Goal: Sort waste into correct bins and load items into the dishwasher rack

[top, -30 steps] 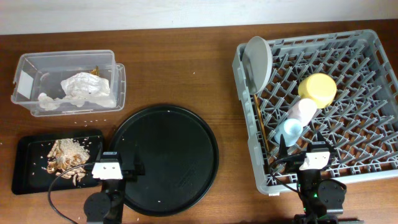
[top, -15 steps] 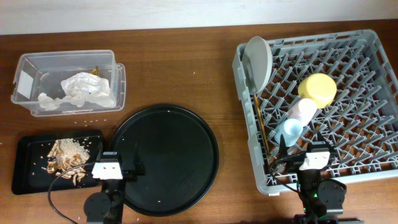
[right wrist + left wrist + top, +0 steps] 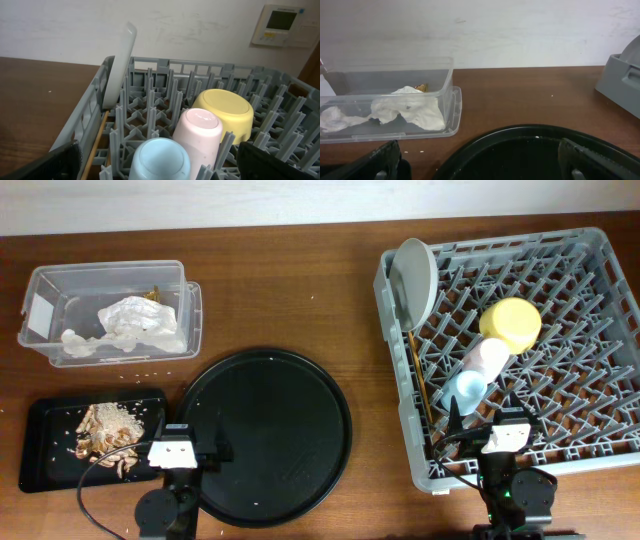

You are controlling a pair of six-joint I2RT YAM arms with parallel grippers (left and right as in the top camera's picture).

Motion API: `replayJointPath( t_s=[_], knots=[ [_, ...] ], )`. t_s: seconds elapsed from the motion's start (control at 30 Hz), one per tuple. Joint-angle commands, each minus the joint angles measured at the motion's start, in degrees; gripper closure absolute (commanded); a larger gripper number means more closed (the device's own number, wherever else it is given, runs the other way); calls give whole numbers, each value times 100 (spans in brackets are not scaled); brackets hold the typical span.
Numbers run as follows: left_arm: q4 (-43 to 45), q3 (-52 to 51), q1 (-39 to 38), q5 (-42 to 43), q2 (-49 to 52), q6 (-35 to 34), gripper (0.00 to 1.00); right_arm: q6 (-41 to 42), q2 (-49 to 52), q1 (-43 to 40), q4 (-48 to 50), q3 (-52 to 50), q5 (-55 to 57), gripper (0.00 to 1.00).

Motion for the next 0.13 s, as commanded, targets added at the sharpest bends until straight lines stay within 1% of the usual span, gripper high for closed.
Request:
replayJointPath(
  t_s=[0.0, 0.1],
  knots=[
    [-9, -33, 31, 63, -55, 90, 1, -39, -50, -26, -17, -42, 28, 1],
    [-9, -33, 31, 63, -55, 90, 1, -39, -50, -26, -20, -42, 28, 1]
  ],
)
